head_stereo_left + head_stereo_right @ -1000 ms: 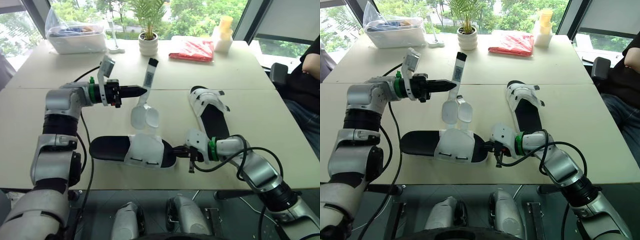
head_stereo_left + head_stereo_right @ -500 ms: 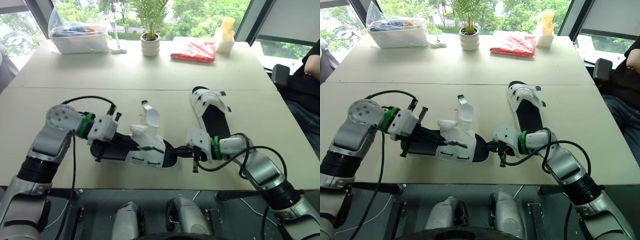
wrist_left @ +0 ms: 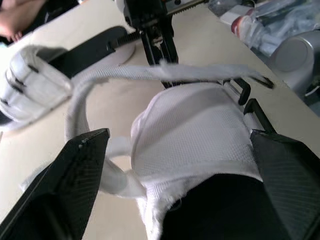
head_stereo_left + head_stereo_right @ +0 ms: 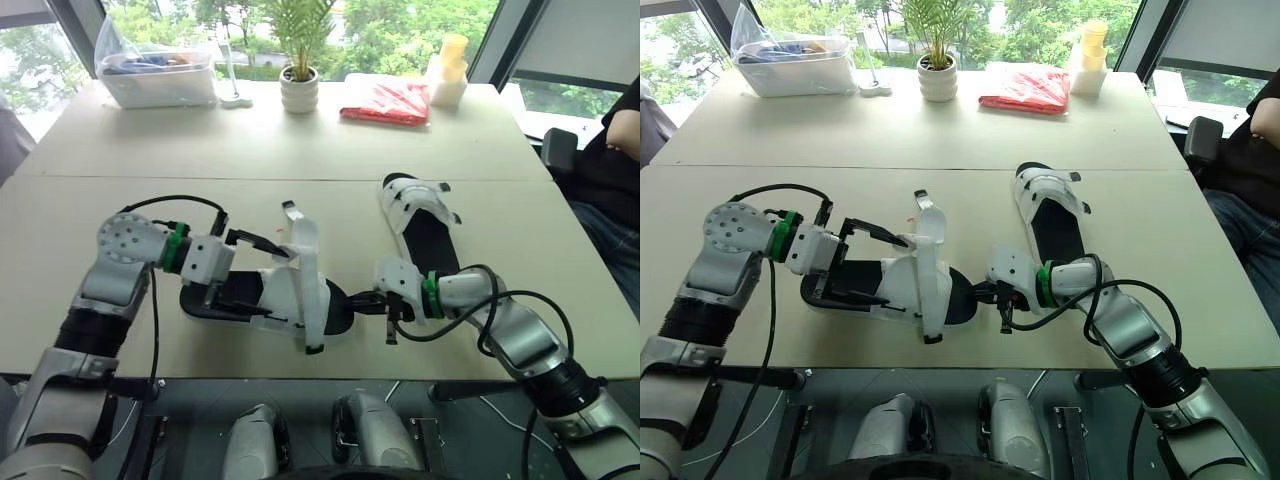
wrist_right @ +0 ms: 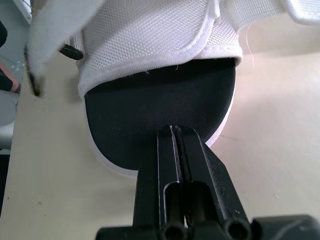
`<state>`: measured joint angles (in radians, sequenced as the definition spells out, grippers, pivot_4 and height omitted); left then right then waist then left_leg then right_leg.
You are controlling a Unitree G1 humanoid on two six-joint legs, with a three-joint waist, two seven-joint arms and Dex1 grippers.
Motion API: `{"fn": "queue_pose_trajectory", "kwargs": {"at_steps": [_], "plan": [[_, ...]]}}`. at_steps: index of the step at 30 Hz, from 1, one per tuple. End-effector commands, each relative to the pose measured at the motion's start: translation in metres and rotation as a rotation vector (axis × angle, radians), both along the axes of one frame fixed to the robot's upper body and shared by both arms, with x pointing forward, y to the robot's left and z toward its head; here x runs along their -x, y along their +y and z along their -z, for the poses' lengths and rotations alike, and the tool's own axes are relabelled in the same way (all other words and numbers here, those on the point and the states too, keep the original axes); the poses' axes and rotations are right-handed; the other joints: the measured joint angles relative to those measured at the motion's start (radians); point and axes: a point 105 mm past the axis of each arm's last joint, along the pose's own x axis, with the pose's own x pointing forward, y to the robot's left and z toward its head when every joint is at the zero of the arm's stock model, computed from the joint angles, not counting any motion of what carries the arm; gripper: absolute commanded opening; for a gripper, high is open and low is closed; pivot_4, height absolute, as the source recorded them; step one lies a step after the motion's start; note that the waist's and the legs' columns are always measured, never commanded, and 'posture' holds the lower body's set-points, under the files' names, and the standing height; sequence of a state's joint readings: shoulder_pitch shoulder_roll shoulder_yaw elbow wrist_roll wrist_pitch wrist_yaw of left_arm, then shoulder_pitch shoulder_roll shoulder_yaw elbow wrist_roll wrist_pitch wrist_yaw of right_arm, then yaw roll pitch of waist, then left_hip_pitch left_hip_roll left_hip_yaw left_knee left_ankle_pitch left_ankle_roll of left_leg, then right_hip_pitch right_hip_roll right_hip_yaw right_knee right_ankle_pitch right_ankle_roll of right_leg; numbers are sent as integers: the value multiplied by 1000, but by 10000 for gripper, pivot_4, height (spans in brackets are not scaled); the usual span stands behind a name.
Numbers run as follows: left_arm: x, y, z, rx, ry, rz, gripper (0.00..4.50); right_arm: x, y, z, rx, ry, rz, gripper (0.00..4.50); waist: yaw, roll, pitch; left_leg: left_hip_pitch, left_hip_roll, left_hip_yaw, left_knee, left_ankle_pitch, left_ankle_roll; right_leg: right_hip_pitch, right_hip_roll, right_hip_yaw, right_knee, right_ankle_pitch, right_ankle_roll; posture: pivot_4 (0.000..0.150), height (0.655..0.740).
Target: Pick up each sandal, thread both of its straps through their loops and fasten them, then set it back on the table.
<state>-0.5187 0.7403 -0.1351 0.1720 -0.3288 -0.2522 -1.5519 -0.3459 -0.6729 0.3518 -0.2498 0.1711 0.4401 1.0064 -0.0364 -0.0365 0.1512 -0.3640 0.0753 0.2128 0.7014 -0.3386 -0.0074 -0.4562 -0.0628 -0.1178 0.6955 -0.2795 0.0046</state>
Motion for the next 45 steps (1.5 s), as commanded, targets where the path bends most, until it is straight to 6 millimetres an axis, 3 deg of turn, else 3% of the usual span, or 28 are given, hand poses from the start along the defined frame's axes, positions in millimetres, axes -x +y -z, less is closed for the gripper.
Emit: {"fn": "queue_pose_trajectory", "kwargs": {"at_steps": [1,9,15,19,22,28,32,35,40,45], "plan": [[-3,11,-20,52,104,-118,43834,-6,-6,8,56,3,19,0,-1,0,0,0,0,0,0,0,0,0,0,0,0,0,0,1500,7241],[14,39,-38,106,596,-323,43834,-6,1,6,40,-5,-14,0,-7,0,0,1,1,0,0,0,0,0,1,1,0,0,0,1500,7241],[25,33,-50,220,840,-399,43834,-4,3,7,35,-5,-22,0,-7,0,0,2,1,0,0,0,0,1,1,1,0,0,0,1500,7241],[37,22,-44,201,898,-404,43834,-4,3,7,33,-4,-20,0,-8,0,0,3,1,0,-1,0,0,1,1,1,0,0,0,1500,7241],[42,12,-25,146,902,-466,43834,-3,1,7,35,0,-18,0,-6,0,0,5,1,0,-1,0,0,3,1,2,0,0,0,1500,7241],[53,6,-14,141,1139,-505,43834,0,-2,8,45,8,-15,0,-5,0,0,7,1,0,-2,0,0,6,1,2,-1,0,0,1500,7241],[56,3,-10,93,1101,-493,43834,0,-2,8,43,6,-3,0,-4,0,0,7,1,0,-2,0,0,6,1,1,-2,0,0,1500,7241],[49,-9,-18,135,1100,-443,43834,1,-2,10,41,8,6,0,0,0,0,8,1,0,-2,0,0,7,1,1,-2,0,0,1500,7241],[43,-28,-12,106,1112,-430,43834,1,-1,10,39,8,15,0,-3,0,0,8,1,-1,-3,0,0,9,1,1,-3,0,0,1500,7241],[31,-50,13,23,1099,-501,43834,0,0,9,39,5,22,0,-1,0,0,9,0,-1,-3,0,0,10,1,1,-4,0,0,1500,7241]]}}
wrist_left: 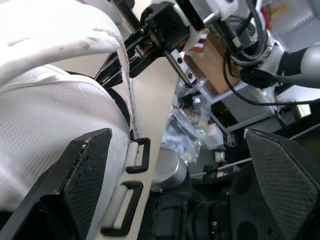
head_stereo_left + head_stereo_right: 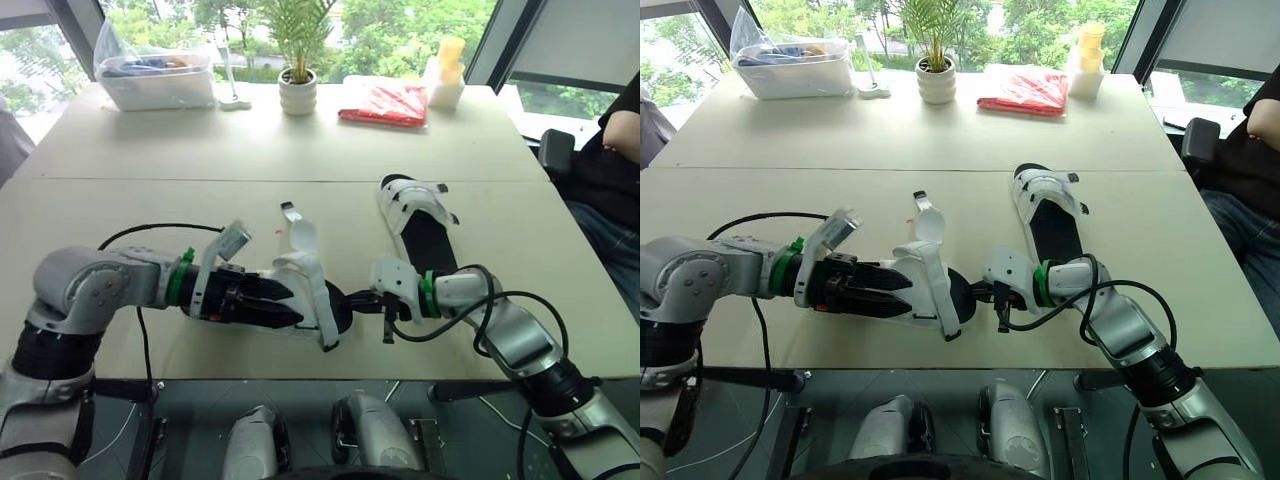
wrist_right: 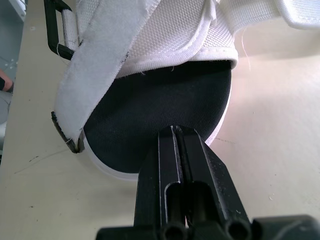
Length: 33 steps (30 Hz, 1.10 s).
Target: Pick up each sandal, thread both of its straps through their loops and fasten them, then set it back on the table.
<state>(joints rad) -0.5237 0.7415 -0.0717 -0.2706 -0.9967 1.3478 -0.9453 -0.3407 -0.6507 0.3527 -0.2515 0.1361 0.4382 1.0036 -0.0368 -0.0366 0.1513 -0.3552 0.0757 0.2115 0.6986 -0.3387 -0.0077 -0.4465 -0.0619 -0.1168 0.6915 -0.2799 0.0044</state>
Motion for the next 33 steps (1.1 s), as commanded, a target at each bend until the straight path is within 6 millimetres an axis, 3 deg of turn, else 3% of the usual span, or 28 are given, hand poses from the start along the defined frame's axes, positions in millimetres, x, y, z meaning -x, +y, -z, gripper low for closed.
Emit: {"fn": "queue_pose_trajectory", "kwargs": {"at_steps": [1,9,10,12,19,25,33], "plan": [[-8,-11,15,-84,-7,-18,43834,0,-3,6,30,18,23,0,0,0,0,1,0,0,0,0,0,1,0,0,0,0,0,1500,7241],[-20,-30,26,-101,-19,-44,43834,0,-2,6,28,18,39,0,-1,0,0,1,0,-1,0,0,0,2,0,-1,-1,0,0,1500,7241],[-19,-32,28,-107,-18,-40,41588,0,-3,6,28,18,40,0,-1,0,0,2,0,-2,0,0,0,2,0,-1,-1,0,0,1500,7241],[-16,-33,29,-111,-10,-29,36452,0,-2,6,28,19,42,0,-2,0,0,2,0,-2,0,0,0,3,0,-1,-1,0,0,1500,7241],[-9,-38,31,-97,6,-3,955,-1,-1,6,27,18,45,0,-2,0,0,1,0,-2,0,0,0,3,0,-1,-1,0,0,1500,7241],[-17,-36,20,-15,39,-42,412,0,-1,7,29,20,45,0,1,0,0,1,0,-2,0,0,0,3,0,-1,-1,0,0,1500,7241],[-50,14,-22,-37,48,-21,412,1,-4,9,46,23,30,0,-4,0,0,0,0,-3,-1,0,0,2,0,-3,-2,0,0,1500,7241]]}}
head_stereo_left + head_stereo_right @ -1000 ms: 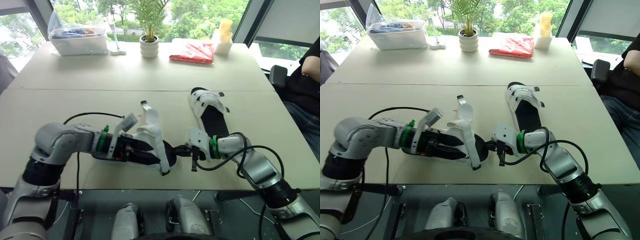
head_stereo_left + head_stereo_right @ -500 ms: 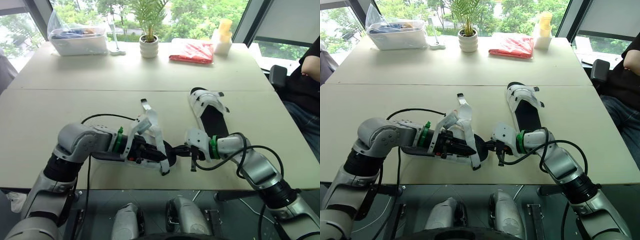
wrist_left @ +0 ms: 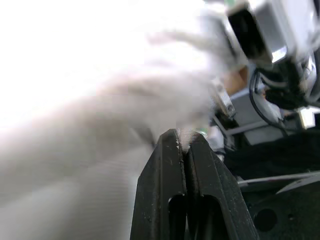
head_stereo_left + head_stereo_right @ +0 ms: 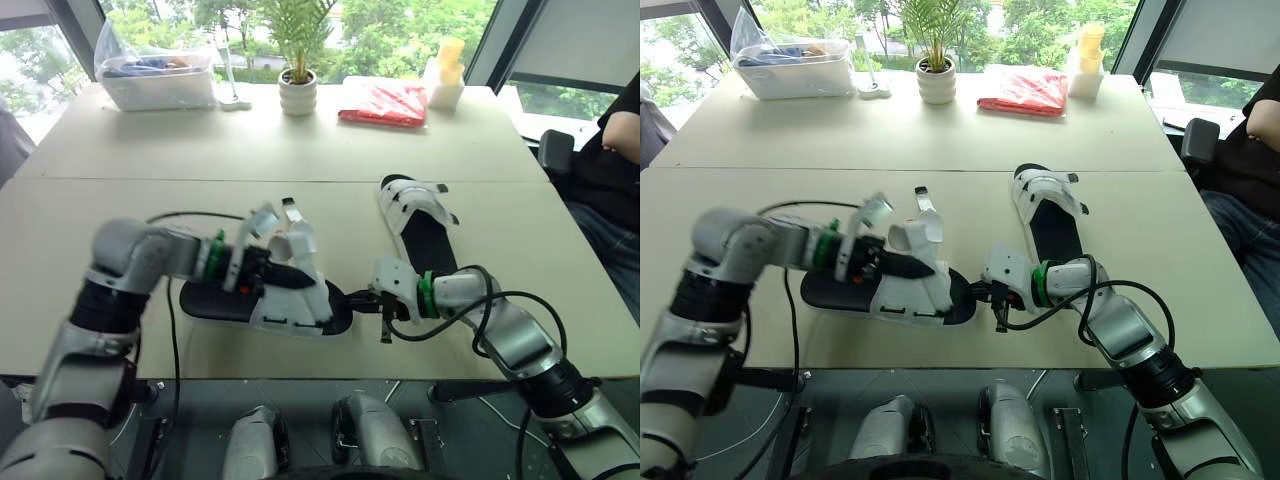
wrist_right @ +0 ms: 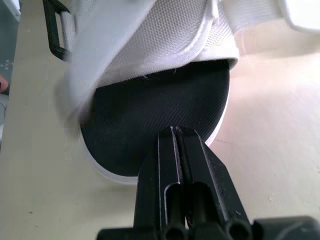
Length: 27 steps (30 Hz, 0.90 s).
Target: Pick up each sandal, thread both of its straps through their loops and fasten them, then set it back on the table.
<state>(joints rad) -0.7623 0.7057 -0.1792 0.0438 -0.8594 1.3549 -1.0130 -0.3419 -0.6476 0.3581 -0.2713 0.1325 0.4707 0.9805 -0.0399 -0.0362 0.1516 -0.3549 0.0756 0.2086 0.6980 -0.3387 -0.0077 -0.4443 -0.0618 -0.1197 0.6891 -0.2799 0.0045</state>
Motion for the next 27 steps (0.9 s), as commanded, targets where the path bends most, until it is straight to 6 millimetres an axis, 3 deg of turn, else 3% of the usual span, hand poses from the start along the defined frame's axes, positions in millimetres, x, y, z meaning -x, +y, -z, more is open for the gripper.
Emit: {"fn": "queue_pose_trajectory", "kwargs": {"at_steps": [1,8,18,27], "plan": [[-4,17,-17,-11,-16,81,412,1,-5,10,43,24,7,0,-1,0,0,-1,0,0,0,0,0,0,0,-1,-1,0,0,1500,7241],[-23,38,-22,-72,20,111,412,2,-3,13,41,21,-2,0,-2,0,0,-1,0,0,0,0,0,0,0,-1,-2,0,0,1500,7241],[-1,32,-34,10,90,234,412,6,-1,16,41,23,-2,0,-3,0,0,-2,1,-1,0,0,0,-1,0,-1,-2,0,0,1500,7241],[-1,34,-19,-63,42,271,412,6,0,16,39,18,1,0,-3,0,0,-2,1,-1,0,0,0,-1,0,-1,-2,0,0,1500,7241]]}}
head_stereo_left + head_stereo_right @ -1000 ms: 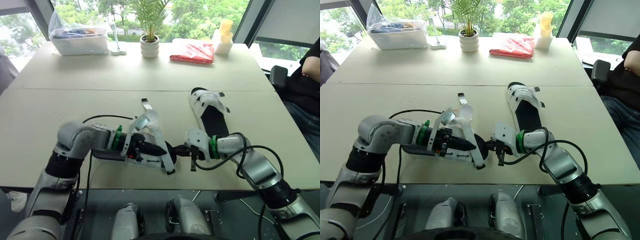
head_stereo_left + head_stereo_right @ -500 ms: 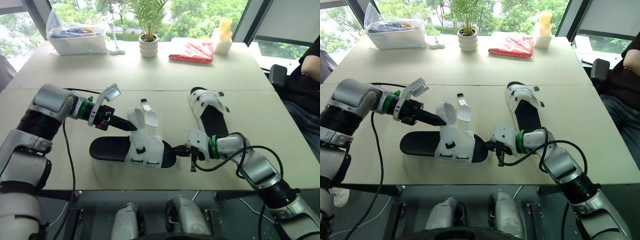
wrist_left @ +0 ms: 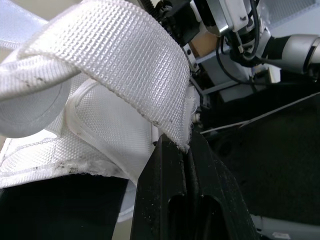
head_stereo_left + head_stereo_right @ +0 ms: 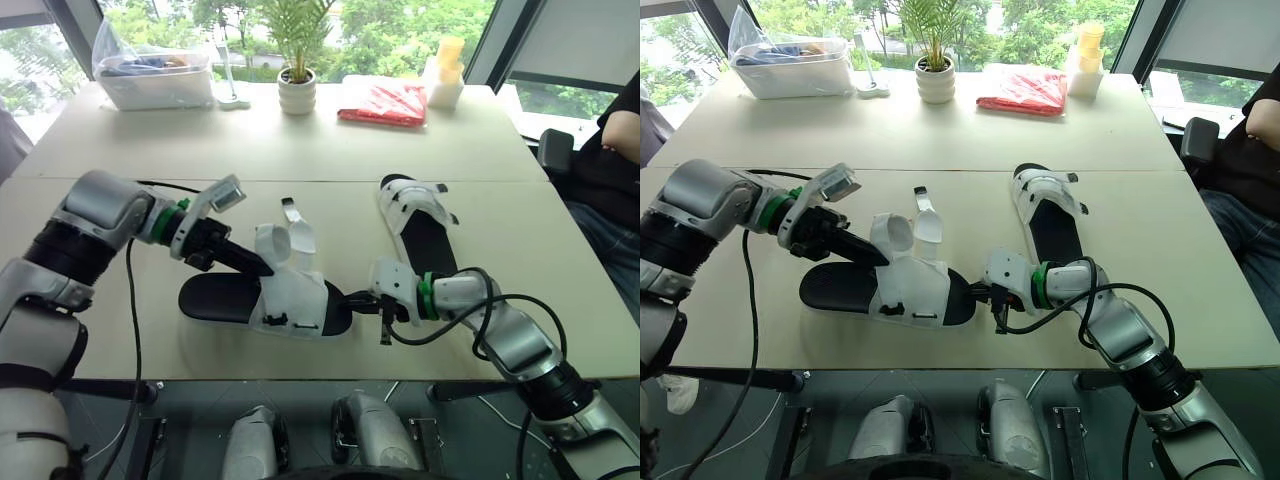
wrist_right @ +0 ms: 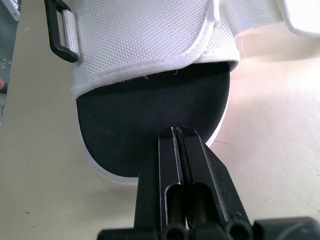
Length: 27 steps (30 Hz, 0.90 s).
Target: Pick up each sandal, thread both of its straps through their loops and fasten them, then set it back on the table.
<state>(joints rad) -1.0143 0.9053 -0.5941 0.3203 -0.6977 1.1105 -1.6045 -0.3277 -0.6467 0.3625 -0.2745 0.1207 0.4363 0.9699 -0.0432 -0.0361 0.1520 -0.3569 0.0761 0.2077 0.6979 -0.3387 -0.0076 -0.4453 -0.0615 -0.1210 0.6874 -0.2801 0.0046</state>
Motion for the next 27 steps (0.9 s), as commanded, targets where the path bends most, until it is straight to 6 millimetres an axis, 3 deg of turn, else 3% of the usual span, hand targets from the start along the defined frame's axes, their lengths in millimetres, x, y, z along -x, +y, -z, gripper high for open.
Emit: {"fn": "queue_pose_trajectory", "kwargs": {"at_steps": [1,17,27], "plan": [[-1,1,-2,-3,-37,17,412,4,-2,15,40,43,10,0,0,0,0,0,0,0,0,0,0,0,0,0,0,0,0,1500,7241],[-12,-3,-16,57,-45,-15,412,5,-2,15,45,46,9,0,0,0,0,0,0,0,0,0,0,0,0,0,0,0,0,1500,7241],[-6,1,-9,24,-48,14,412,5,-2,15,51,47,7,0,0,0,0,0,0,0,0,0,0,0,0,0,0,0,0,1500,7241]]}}
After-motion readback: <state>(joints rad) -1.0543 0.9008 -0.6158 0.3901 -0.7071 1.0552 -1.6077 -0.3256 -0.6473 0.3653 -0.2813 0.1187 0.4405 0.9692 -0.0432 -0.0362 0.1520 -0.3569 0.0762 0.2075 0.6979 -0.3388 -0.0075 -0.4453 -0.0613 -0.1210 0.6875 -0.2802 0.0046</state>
